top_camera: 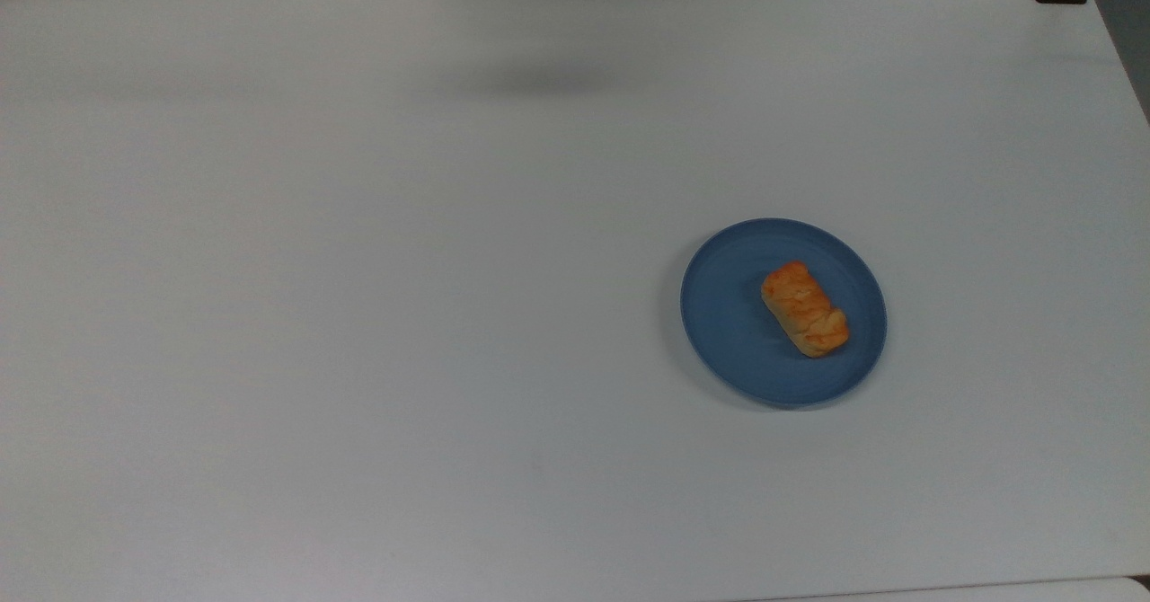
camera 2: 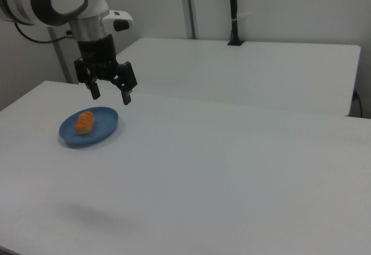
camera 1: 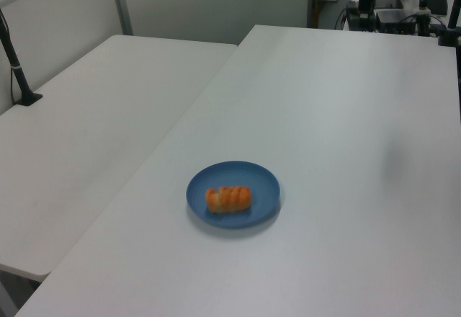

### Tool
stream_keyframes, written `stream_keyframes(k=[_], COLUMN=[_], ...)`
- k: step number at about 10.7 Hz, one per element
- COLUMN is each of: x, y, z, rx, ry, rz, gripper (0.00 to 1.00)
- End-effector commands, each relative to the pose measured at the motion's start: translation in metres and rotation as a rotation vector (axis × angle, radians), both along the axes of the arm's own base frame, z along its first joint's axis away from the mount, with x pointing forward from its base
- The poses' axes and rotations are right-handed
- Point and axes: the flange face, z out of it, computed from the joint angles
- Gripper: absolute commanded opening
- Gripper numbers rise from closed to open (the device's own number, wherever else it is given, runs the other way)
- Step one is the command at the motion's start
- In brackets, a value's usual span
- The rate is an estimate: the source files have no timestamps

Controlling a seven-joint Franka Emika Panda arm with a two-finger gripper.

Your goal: Put the bread on the table

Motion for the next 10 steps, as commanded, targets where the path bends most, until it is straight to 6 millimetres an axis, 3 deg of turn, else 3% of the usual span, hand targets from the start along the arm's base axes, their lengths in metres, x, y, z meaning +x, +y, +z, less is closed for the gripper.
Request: stream_keyframes(k=[1,7,10], x=[-0.004,-0.003,0.002], y=[-0.001,0.003,0.018], z=[0.001,0.0,-0.007], rx=[0.005,0.004,-0.001], ry=[0.006,0.008,0.015], rz=[0.017,0.018,0.041], gripper=[1.0,1.0,1.0])
